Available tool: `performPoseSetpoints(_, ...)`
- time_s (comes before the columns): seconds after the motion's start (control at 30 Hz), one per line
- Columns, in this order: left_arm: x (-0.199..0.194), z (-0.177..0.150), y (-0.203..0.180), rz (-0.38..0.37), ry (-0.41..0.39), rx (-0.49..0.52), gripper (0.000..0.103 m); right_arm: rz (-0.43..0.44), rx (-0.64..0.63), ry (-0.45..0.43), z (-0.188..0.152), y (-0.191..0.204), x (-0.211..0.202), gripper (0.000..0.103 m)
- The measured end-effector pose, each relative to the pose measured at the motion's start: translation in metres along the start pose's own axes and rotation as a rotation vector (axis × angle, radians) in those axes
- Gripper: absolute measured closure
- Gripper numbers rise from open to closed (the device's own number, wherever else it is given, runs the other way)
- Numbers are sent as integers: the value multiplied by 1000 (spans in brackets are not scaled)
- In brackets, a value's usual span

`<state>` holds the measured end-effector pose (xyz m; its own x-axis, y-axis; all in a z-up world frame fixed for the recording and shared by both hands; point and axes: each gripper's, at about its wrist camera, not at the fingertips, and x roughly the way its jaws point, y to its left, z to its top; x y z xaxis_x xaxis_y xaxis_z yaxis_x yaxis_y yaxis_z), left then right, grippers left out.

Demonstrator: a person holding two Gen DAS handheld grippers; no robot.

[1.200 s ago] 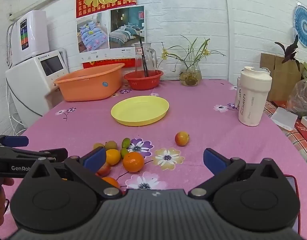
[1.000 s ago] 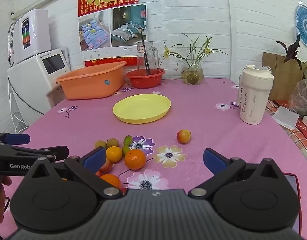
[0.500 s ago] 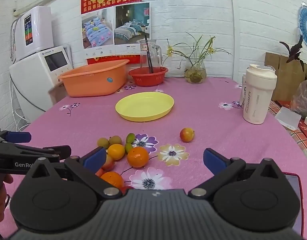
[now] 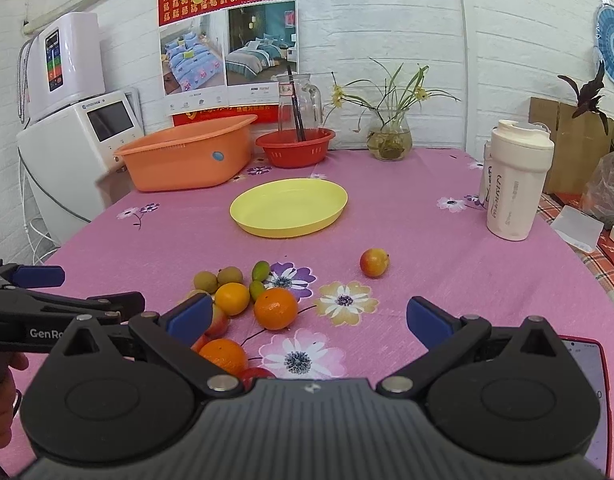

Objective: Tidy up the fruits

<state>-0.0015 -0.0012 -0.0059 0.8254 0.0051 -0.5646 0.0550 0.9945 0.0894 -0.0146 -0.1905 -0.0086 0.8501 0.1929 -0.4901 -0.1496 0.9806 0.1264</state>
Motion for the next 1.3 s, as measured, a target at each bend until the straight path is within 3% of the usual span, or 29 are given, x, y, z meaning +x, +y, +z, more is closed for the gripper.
performPoseSetpoints(1.3,4,-2,3,-7,5,5,1,-15,-13,23,0,-1,4,23)
